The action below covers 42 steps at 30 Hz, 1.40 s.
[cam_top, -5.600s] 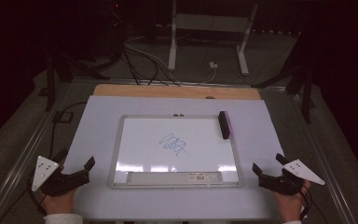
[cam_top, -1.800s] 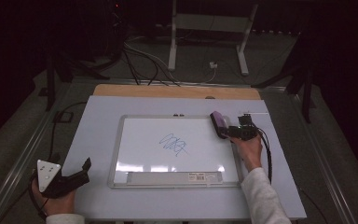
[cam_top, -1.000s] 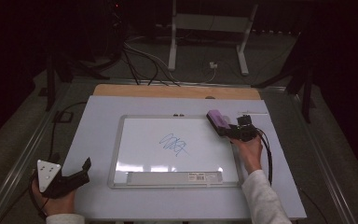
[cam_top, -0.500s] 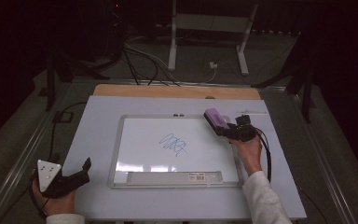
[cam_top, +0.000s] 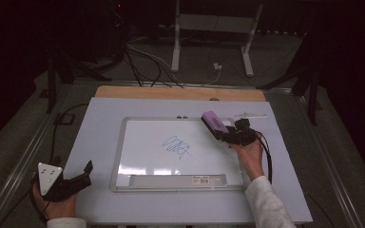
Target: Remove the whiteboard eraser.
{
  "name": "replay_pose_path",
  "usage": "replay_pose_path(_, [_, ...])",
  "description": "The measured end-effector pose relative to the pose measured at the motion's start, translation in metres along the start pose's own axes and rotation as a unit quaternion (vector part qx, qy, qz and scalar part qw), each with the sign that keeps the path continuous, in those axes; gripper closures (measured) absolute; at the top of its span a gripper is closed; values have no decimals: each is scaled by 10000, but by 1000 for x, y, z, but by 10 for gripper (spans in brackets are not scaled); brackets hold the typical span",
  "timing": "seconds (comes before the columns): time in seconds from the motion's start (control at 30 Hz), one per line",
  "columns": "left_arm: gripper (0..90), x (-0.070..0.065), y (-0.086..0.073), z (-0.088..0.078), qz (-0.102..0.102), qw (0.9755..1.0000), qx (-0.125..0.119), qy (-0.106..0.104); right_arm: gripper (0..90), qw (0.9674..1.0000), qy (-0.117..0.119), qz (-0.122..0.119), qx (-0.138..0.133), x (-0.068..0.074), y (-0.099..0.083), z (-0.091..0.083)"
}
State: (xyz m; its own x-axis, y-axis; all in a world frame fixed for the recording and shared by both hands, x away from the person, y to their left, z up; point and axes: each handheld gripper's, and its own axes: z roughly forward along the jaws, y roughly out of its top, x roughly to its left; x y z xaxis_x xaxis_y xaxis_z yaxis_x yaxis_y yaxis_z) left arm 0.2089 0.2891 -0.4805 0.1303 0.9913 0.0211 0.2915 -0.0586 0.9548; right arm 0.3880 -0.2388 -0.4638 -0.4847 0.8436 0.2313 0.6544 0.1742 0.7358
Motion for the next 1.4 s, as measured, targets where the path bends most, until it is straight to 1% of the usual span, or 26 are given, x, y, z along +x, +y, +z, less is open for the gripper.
replay_pose_path(0.27, [9,0,0,0,0,10000,-1,-1,410,9997,107,-232,30,14,1,1])
replay_pose_path(0.43, [9,0,0,0,-3,10000,2,-2,410,9994,168,-314,30,21,1,2])
replay_pose_path(0.57, [9,0,0,0,-6,10000,8,-7,410,9992,242,-330,36,26,0,2])
replay_pose_path(0.77, [9,0,0,0,-4,10000,9,-11,410,9986,298,-428,27,33,0,3])
replay_pose_path(1.37, [9,0,0,0,-2,10000,-2,-4,410,9972,441,-609,3,49,-1,2])
replay_pose_path(1.4, [9,0,0,0,0,10000,-3,-3,410,9968,466,-647,11,50,-1,2])
